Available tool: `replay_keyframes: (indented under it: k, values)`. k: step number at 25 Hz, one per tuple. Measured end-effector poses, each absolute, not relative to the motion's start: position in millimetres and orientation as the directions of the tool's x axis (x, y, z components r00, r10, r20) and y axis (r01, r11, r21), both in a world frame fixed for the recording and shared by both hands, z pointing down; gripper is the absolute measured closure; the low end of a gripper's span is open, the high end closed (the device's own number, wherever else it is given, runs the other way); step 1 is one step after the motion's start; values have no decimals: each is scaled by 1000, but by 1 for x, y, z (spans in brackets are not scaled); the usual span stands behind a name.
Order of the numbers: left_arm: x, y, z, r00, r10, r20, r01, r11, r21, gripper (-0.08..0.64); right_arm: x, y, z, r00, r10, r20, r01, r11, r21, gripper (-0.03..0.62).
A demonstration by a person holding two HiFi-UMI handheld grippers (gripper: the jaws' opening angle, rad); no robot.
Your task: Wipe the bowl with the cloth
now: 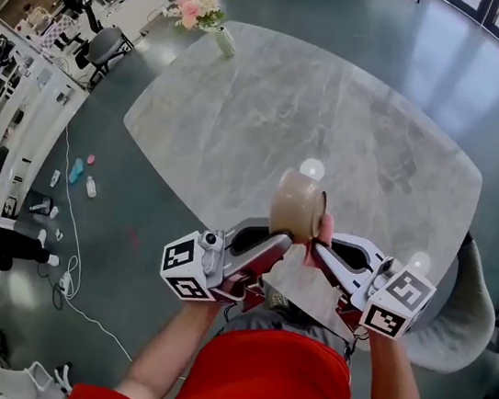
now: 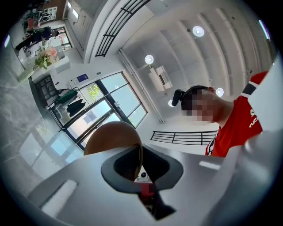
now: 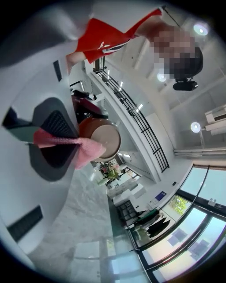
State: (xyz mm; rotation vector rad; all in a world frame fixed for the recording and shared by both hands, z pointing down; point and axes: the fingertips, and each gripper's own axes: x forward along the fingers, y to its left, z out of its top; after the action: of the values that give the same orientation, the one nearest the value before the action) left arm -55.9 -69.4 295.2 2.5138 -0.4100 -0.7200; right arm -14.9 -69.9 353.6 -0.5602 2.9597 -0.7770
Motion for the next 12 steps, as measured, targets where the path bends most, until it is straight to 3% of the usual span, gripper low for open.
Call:
replay_keyframes:
  k: [6,12]
  values:
    - [-57,-79,313,818,-479,-319,-268,-808,525,545,-33,-54,335,-957,-291,18,-267,851,-452,571]
    - [-52,-75,307,820,-483,-308,-284,-810,513,545,-22,-61,350,-941,-331,70,-325,830,-453,571]
